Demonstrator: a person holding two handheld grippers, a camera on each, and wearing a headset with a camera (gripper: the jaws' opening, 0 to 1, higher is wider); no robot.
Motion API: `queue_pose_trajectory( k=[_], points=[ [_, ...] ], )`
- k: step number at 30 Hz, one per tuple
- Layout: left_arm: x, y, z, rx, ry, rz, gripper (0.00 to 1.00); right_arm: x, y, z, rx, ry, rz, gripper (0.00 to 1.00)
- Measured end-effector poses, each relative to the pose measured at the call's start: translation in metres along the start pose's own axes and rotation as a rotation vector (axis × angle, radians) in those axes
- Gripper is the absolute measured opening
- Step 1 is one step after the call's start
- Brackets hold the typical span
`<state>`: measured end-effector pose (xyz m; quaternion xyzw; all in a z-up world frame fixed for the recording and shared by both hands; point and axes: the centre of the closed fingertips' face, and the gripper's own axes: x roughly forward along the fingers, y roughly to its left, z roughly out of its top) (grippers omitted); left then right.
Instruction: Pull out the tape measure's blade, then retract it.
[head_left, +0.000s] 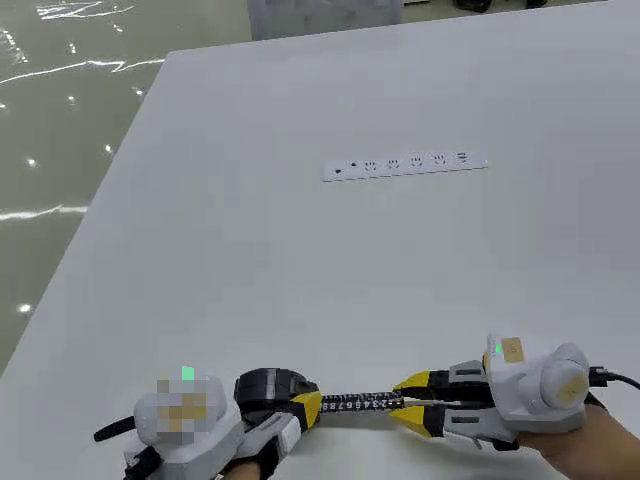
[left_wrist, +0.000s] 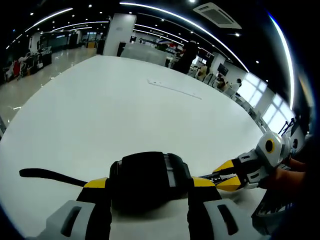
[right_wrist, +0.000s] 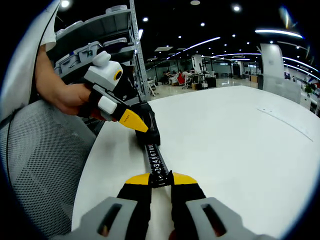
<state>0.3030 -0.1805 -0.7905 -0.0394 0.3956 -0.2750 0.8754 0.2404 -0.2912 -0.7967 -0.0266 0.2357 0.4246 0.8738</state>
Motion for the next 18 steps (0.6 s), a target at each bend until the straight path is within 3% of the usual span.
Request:
queue_pose_trajectory(
  k=[18],
  points=[
    [-0.001,0.001,0.001,-0.023,-0.01,-0.016,0.59,0.025,0.007,0.006,0.008,0.0,0.031,0.12]
  ],
)
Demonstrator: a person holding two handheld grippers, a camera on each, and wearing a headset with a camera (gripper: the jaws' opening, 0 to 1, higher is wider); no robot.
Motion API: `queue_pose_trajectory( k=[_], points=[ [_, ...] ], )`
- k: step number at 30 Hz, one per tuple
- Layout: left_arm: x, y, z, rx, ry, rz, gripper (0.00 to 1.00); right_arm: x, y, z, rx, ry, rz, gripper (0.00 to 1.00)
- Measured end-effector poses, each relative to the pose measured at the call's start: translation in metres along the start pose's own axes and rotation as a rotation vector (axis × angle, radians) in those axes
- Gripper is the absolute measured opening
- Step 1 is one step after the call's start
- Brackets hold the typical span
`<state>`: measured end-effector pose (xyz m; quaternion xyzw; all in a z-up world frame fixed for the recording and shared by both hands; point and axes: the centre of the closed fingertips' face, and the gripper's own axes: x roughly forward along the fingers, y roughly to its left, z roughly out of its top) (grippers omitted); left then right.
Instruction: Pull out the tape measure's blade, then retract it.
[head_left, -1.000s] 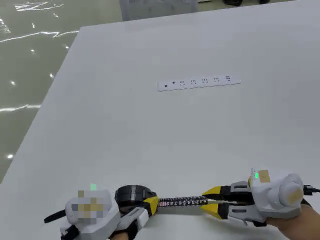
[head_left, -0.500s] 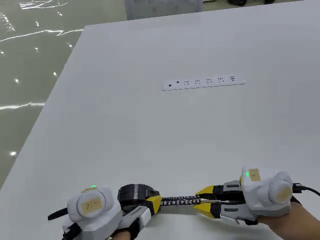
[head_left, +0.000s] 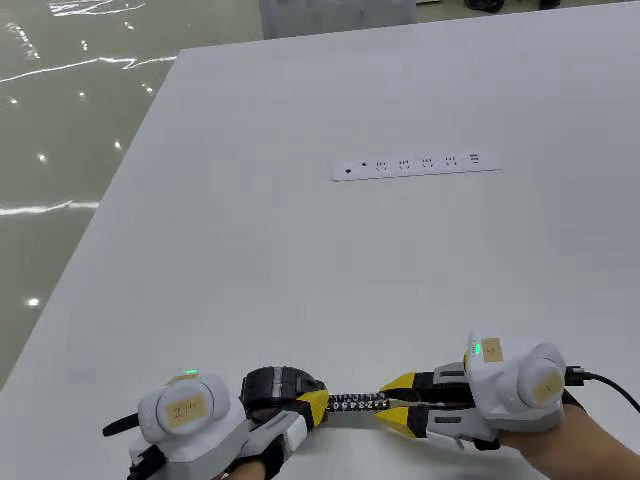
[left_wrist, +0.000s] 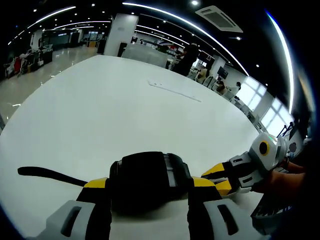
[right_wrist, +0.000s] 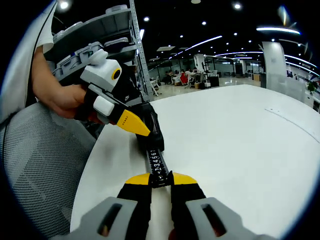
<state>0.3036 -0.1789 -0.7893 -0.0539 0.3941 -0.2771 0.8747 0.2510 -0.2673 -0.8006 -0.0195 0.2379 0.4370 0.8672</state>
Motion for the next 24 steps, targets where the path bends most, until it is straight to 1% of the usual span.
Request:
queue_pose_trajectory(
  k=[14,16,17,20,24],
  points=[
    [-0.001,0.001,0.0,-0.021,-0.002,-0.005,0.59,0.02,0.002,0.008,0.006,-0.005,0.019,0.12],
    [-0.001,0.001,0.0,-0.017,-0.003,-0.005,0.59,0.023,0.004,0.008,0.005,-0.001,0.024,0.12],
    [-0.001,0.001,0.0,-0.019,-0.003,-0.005,0.59,0.024,0.003,0.007,-0.005,0.011,0.022,0.12],
    [-0.001,0.001,0.001,-0.026,-0.005,-0.005,0.59,0.023,0.002,0.008,0.005,0.002,0.026,0.12],
    [-0.001,0.001,0.0,-0.023,-0.002,-0.008,0.58,0.023,0.003,0.008,0.006,0.004,0.032,0.12]
  ],
)
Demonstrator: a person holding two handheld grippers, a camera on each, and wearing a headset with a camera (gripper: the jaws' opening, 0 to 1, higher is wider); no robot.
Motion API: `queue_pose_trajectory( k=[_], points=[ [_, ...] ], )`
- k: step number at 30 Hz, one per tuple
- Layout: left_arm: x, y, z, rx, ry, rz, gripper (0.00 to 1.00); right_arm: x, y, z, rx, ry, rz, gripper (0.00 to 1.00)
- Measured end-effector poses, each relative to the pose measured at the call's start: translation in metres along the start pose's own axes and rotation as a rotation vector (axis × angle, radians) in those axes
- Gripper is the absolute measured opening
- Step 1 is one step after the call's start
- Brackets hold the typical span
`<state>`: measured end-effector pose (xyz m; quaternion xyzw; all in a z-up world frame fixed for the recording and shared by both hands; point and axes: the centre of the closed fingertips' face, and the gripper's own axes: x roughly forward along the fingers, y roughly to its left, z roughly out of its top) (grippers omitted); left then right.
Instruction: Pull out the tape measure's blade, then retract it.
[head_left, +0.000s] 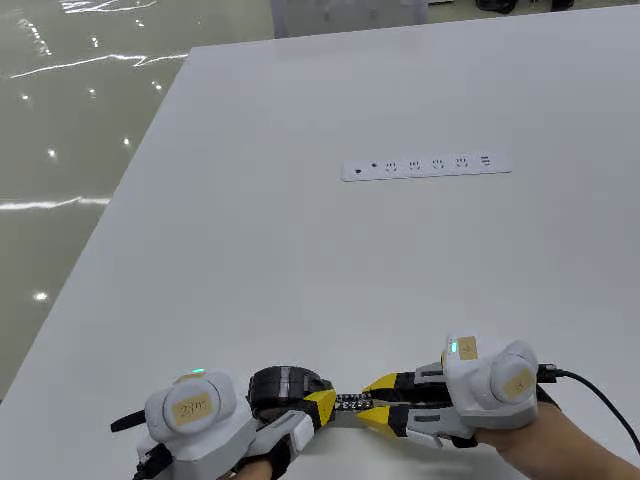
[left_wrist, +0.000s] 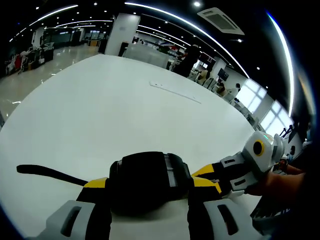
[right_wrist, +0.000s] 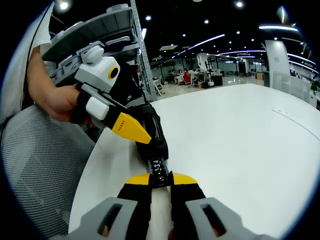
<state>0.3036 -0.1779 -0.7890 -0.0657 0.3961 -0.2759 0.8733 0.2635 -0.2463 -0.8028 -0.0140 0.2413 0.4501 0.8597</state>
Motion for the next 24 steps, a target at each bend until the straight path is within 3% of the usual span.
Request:
queue_pose_trajectory(
  k=[24],
  points=[
    [0.0013,-0.0007,0.0,-0.006,-0.001,0.011,0.61,0.0015,0.0006,0.0019,-0.027,0.015,-0.009,0.12]
  ],
)
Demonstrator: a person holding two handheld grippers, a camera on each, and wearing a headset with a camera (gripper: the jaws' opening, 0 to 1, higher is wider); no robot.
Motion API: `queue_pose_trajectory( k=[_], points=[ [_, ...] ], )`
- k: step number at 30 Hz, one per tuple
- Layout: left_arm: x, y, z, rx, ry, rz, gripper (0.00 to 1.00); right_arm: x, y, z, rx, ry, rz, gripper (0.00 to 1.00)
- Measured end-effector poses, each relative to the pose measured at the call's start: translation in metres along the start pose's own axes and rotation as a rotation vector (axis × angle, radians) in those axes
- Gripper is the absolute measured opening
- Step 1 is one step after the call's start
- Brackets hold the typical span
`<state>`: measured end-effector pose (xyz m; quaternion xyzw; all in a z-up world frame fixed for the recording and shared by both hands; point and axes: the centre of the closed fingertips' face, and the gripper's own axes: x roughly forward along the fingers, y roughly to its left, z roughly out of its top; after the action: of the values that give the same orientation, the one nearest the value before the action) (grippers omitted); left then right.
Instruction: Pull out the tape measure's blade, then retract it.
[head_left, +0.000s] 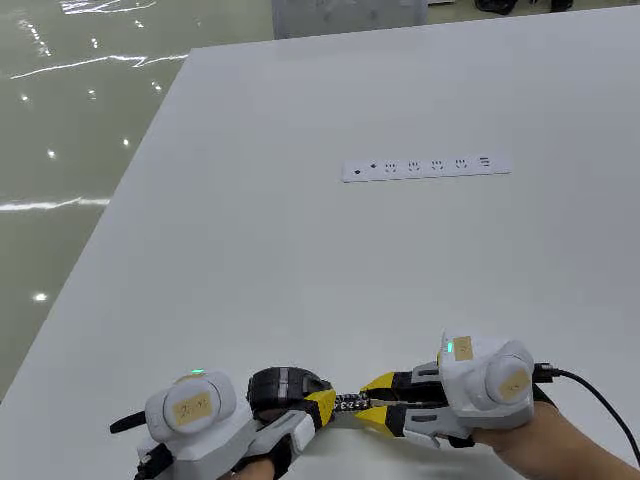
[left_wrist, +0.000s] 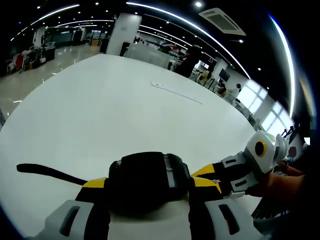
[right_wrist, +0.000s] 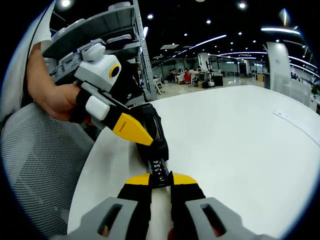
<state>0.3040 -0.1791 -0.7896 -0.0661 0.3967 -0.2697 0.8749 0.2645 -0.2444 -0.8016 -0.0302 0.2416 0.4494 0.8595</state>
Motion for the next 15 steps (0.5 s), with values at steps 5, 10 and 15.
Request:
queue_pose_trajectory(
  k=[5,10,15],
  points=[
    [0.0,-0.0003,-0.0007,0.021,0.003,0.005,0.59,0.0003,0.0004,-0.0012,-0.002,0.005,0.001,0.12],
    [-0.0001,-0.0001,-0.0015,0.022,0.017,0.005,0.58,0.0007,0.0005,-0.0032,0.002,0.005,0.0,0.12],
    [-0.0002,0.0,-0.0005,0.005,0.012,0.006,0.58,0.0027,-0.0012,-0.001,-0.005,0.001,-0.001,0.12]
  ],
)
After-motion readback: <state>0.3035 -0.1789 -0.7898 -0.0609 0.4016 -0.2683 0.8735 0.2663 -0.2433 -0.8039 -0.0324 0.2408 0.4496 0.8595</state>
